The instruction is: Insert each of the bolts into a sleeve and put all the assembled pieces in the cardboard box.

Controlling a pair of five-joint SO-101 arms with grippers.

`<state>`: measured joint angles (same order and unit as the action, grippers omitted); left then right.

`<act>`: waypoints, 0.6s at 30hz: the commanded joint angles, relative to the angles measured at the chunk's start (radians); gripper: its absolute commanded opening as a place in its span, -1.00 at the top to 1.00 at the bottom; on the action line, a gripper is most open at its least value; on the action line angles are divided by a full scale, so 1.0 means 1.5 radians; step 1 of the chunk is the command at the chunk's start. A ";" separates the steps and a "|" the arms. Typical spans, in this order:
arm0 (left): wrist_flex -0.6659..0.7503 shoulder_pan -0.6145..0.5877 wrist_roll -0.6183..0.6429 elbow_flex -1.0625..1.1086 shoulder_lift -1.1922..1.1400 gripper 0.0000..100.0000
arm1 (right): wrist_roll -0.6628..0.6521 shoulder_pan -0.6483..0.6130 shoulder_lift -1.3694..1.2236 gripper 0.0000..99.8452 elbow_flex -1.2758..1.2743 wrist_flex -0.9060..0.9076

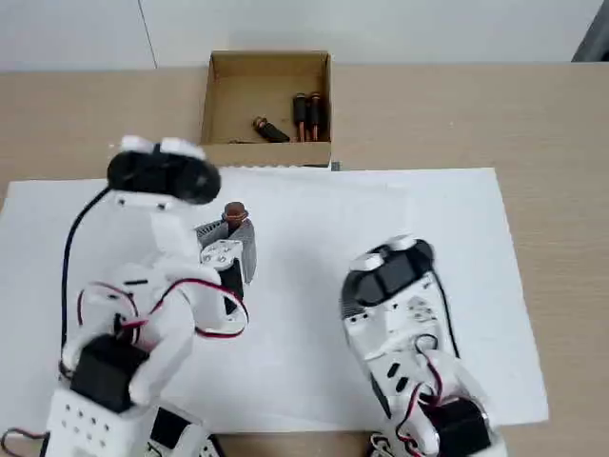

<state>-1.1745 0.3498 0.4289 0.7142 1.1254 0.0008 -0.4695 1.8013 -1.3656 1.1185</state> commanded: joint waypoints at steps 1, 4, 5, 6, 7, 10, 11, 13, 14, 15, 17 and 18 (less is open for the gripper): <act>0.095 0.005 0.018 0.083 0.089 0.99 | -0.005 -0.060 0.007 0.99 -0.012 -0.043; 0.164 0.005 0.019 0.156 0.162 0.99 | -0.005 -0.108 0.007 0.99 -0.032 -0.070; 0.183 0.005 0.019 0.176 0.187 0.99 | -0.005 -0.119 0.007 0.99 -0.038 -0.078; 0.204 0.005 0.020 0.196 0.210 0.99 | -0.005 -0.130 0.007 0.99 -0.044 -0.087; 0.224 0.006 0.020 0.215 0.232 0.99 | -0.006 -0.140 0.007 0.99 -0.049 -0.096; 0.272 0.006 0.024 0.270 0.296 0.99 | -0.006 -0.166 0.007 0.99 -0.061 -0.116; 0.286 0.006 0.037 0.287 0.314 0.99 | -0.011 -0.173 0.007 0.99 -0.064 -0.124; 0.309 0.006 0.072 0.316 0.345 0.99 | -0.039 -0.186 0.007 0.99 -0.076 -0.145; 0.315 0.006 0.088 0.327 0.358 0.99 | -0.049 -0.188 0.007 0.99 -0.082 -0.162; 0.318 0.007 0.103 0.338 0.368 0.99 | -0.058 -0.188 0.007 0.99 -0.088 -0.186; 0.318 0.016 0.118 0.355 0.381 0.99 | -0.074 -0.187 0.007 0.99 -0.098 -0.231; 0.318 0.020 0.120 0.362 0.383 0.99 | -0.084 -0.187 0.007 0.99 -0.099 -0.243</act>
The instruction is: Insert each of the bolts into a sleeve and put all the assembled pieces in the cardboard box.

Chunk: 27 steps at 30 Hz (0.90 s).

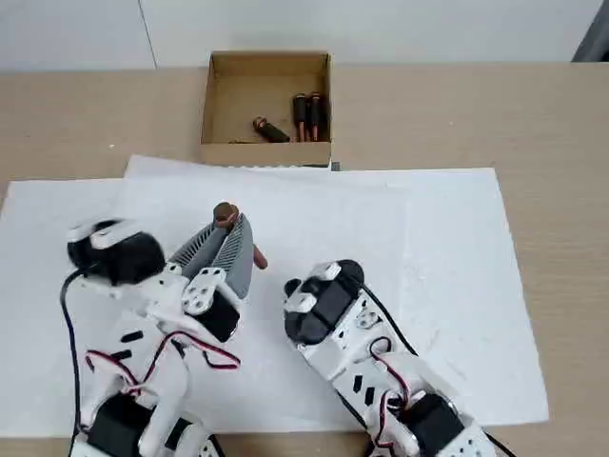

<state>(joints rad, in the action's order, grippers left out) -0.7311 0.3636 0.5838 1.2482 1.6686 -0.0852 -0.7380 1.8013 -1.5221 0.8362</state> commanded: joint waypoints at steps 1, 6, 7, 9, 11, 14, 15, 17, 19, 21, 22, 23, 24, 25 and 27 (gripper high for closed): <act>0.023 0.017 0.017 0.010 0.024 0.99 | -0.038 -0.008 0.007 0.99 0.002 -0.063; 0.023 0.047 0.017 0.011 0.024 0.99 | -0.056 -0.008 0.007 0.99 -0.005 -0.068; 0.023 0.052 0.017 0.012 0.024 0.99 | -0.056 -0.009 0.007 0.99 -0.005 -0.069; 0.023 0.058 0.017 0.013 0.023 0.99 | -0.056 -0.010 0.007 0.99 -0.005 -0.069; 0.023 0.058 0.017 0.013 0.020 0.99 | -0.056 -0.010 0.007 0.99 -0.004 -0.069; 0.024 0.057 0.017 0.023 0.020 0.99 | -0.057 -0.010 0.007 0.99 0.001 -0.069; 0.024 0.057 0.017 0.028 0.020 0.99 | -0.057 -0.010 0.007 0.99 0.001 -0.069; 0.024 0.057 0.017 0.041 0.024 0.99 | -0.057 -0.010 0.007 0.99 0.001 -0.069; 0.024 0.057 0.017 0.050 0.024 0.99 | -0.057 -0.010 0.007 0.99 0.001 -0.069; 0.024 0.057 0.017 0.051 0.024 0.99 | -0.057 -0.010 0.007 0.99 0.009 -0.069; 0.025 0.057 0.017 0.053 0.024 0.99 | -0.057 -0.010 0.007 0.99 0.013 -0.069; 0.027 0.057 0.017 0.054 0.024 0.99 | -0.057 -0.010 0.007 0.99 0.016 -0.069; 0.030 0.057 0.017 0.056 0.023 0.99 | -0.057 -0.010 0.007 0.99 0.018 -0.069; 0.038 0.057 0.017 0.062 0.024 0.99 | -0.057 -0.010 0.007 0.99 0.019 -0.069; 0.058 0.058 0.017 0.073 0.024 0.99 | -0.058 -0.010 0.007 0.99 0.020 -0.069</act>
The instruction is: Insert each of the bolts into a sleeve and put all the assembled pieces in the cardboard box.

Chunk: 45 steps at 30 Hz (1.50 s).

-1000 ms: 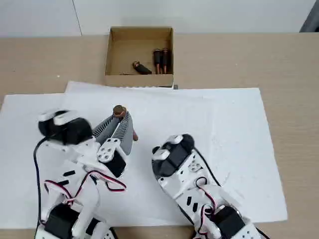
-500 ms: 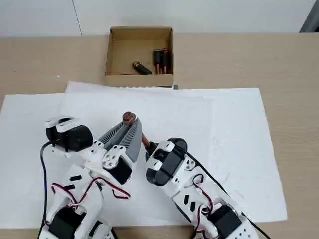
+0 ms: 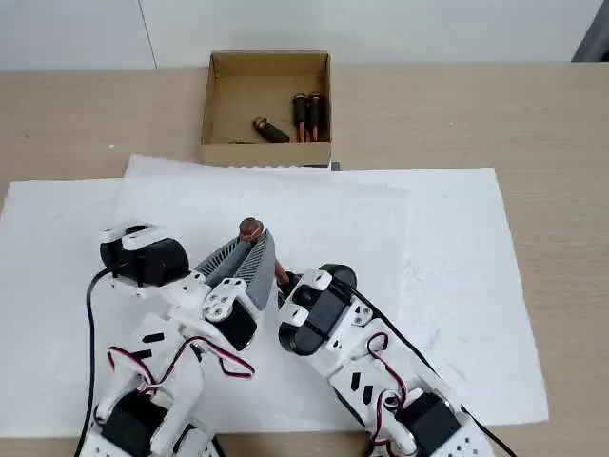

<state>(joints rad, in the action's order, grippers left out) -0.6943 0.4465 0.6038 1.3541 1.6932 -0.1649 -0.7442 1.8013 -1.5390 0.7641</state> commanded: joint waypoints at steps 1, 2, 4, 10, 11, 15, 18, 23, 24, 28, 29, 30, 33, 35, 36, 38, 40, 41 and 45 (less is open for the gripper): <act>0.043 0.003 0.004 0.008 0.007 0.99 | -0.005 -0.006 0.007 0.99 0.033 -0.021; 0.047 0.003 0.004 0.011 0.007 0.99 | -0.005 -0.006 0.007 0.99 0.034 -0.021; 0.046 0.003 0.004 0.013 0.006 0.99 | -0.005 -0.006 0.007 0.99 0.034 -0.021; -0.028 0.016 0.002 0.010 0.007 0.99 | -0.005 -0.006 0.007 0.99 0.035 -0.021; -0.051 0.029 0.001 0.005 0.008 0.99 | -0.005 -0.006 0.007 0.99 0.035 -0.021; -0.152 0.084 0.000 -0.033 0.008 0.99 | -0.005 -0.004 0.007 0.99 0.035 -0.021; -0.196 0.102 -0.031 -0.036 0.008 0.99 | -0.005 -0.004 0.007 0.99 0.035 -0.021; -0.209 0.101 -0.059 -0.033 0.008 0.99 | -0.005 -0.004 0.007 0.99 0.035 -0.021; -0.208 0.101 -0.060 -0.033 0.007 0.98 | -0.005 -0.004 0.007 0.99 0.035 -0.021; -0.208 0.100 -0.061 -0.033 0.004 0.86 | -0.006 -0.004 0.007 0.99 0.035 -0.021; -0.209 0.100 -0.061 -0.033 0.004 0.80 | -0.006 -0.004 0.007 0.99 0.035 -0.021; -0.209 0.100 -0.061 -0.033 0.004 0.75 | -0.006 -0.004 0.007 0.99 0.035 -0.021; -0.209 0.100 -0.061 -0.032 0.003 0.66 | -0.006 -0.003 0.007 0.99 0.034 -0.021; -0.209 0.100 -0.062 -0.032 0.003 0.66 | -0.006 -0.003 0.007 0.99 0.033 -0.021; -0.209 0.100 -0.062 -0.032 0.003 0.66 | -0.006 -0.003 0.007 0.99 0.032 -0.021; -0.209 0.099 -0.063 -0.032 0.003 0.66 | -0.006 -0.003 0.007 0.99 0.031 -0.021; -0.209 0.091 -0.081 -0.033 0.003 0.66 | -0.006 -0.003 0.007 0.99 0.030 -0.021; -0.207 0.080 -0.091 -0.034 0.003 0.66 | -0.006 -0.003 0.007 0.99 0.030 -0.021; -0.206 0.040 -0.135 -0.037 0.003 0.66 | -0.006 -0.003 0.007 0.99 0.029 -0.021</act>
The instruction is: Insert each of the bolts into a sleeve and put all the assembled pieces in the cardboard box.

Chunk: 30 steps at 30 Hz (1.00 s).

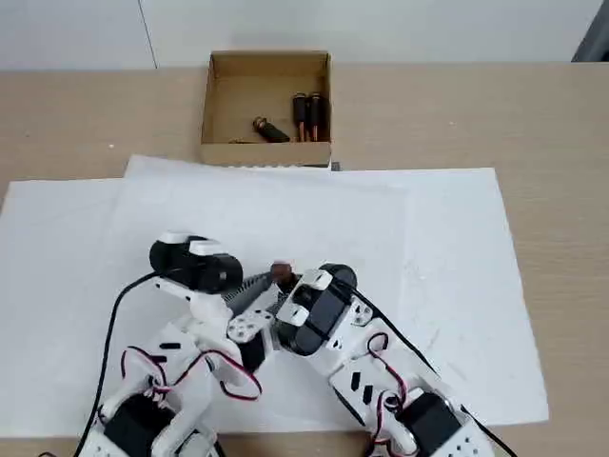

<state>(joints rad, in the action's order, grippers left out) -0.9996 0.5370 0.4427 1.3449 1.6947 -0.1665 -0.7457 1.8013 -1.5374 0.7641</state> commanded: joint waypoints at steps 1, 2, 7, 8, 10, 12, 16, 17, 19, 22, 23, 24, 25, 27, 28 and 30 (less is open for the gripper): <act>-0.002 -0.026 -0.035 -0.032 0.002 0.66 | -0.005 -0.002 0.007 0.99 0.028 -0.021; -0.004 -0.029 -0.039 -0.037 0.003 0.66 | -0.005 -0.002 0.007 0.99 0.028 -0.021; -0.010 -0.026 -0.039 -0.077 0.002 0.66 | -0.013 -0.002 0.007 0.99 0.027 -0.021; -0.010 -0.026 -0.039 -0.084 0.002 0.66 | -0.021 -0.002 0.007 0.99 0.026 -0.021; -0.010 -0.029 -0.039 -0.096 0.002 0.66 | -0.027 -0.001 0.007 0.99 0.026 -0.021; -0.010 -0.031 -0.041 -0.108 0.002 0.66 | -0.027 -0.001 0.007 0.99 0.026 -0.019; -0.005 -0.082 -0.096 -0.116 0.003 0.84 | -0.027 0.014 0.007 0.99 0.027 -0.020; -0.002 -0.102 -0.121 -0.113 0.007 0.92 | -0.026 0.025 0.007 0.99 0.027 -0.020; -0.002 -0.140 -0.163 -0.112 0.007 0.99 | -0.023 0.056 0.007 0.99 0.028 -0.020; -0.001 -0.200 -0.210 -0.090 0.007 0.99 | -0.020 0.104 0.007 0.99 0.027 -0.020; -0.001 -0.221 -0.225 -0.074 0.007 0.99 | -0.014 0.117 0.007 0.99 0.027 -0.020; 0.000 -0.242 -0.240 -0.057 0.007 0.99 | 0.001 0.130 0.007 0.99 0.027 -0.020; 0.000 -0.263 -0.254 -0.037 0.007 0.99 | 0.015 0.142 0.007 0.99 0.027 -0.020; 0.019 -0.298 -0.277 0.009 0.007 0.99 | 0.037 0.164 0.007 0.99 0.028 -0.016; 0.034 -0.315 -0.291 0.028 0.007 0.99 | 0.046 0.177 0.007 0.99 0.030 -0.015; 0.070 -0.346 -0.320 0.065 0.007 0.99 | 0.064 0.209 0.005 0.99 0.041 0.003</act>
<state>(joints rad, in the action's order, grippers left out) -0.9735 0.0813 0.0192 1.3909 1.6947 -0.1128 -0.4941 1.7998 -1.5390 0.7610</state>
